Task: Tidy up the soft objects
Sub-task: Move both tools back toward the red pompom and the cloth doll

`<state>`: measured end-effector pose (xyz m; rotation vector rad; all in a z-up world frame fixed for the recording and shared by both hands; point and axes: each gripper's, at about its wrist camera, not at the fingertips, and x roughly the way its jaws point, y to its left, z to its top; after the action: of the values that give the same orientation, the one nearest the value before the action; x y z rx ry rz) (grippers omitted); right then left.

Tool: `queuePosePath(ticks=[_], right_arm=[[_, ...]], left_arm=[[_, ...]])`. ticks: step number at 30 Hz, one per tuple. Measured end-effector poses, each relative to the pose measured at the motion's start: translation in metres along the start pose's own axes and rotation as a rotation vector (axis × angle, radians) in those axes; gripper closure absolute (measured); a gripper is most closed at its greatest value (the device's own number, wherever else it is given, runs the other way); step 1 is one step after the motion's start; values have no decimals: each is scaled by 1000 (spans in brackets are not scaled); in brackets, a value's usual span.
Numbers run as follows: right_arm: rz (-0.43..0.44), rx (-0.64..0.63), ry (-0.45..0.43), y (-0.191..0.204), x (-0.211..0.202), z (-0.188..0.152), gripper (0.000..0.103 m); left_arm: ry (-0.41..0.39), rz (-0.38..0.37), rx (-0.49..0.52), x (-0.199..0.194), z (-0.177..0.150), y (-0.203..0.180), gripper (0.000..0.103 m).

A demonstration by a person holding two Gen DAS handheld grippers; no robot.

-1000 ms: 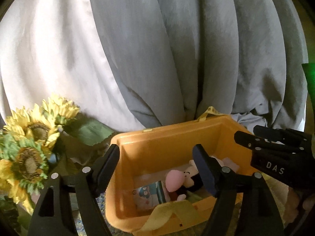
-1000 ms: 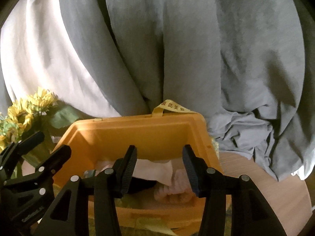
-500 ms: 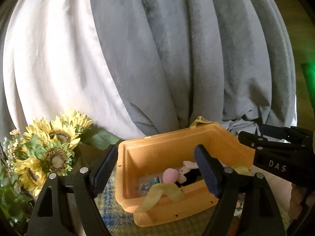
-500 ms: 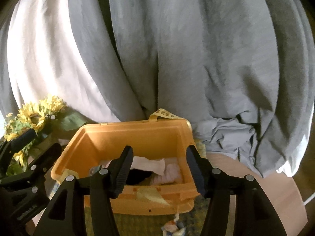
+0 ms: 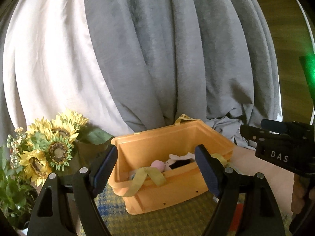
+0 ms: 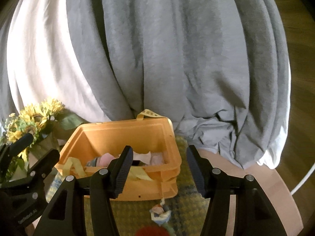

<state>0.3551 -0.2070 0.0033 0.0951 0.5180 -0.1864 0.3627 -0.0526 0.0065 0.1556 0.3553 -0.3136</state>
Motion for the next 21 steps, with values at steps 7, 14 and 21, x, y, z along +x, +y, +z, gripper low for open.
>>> queuePosePath(ticks=[7,14,21], right_arm=[[-20,0,-5,-3,-24,-7,46],[-16,4,-26,-10,-45,-15,46],[75,2,1,-32,-53,-23,46]], left_arm=[[-1,-18,12,-22,-4,-7,21],[13,-2,7,-41,-9,-21,21],[29,72,-37,-65,-17,-48,20]])
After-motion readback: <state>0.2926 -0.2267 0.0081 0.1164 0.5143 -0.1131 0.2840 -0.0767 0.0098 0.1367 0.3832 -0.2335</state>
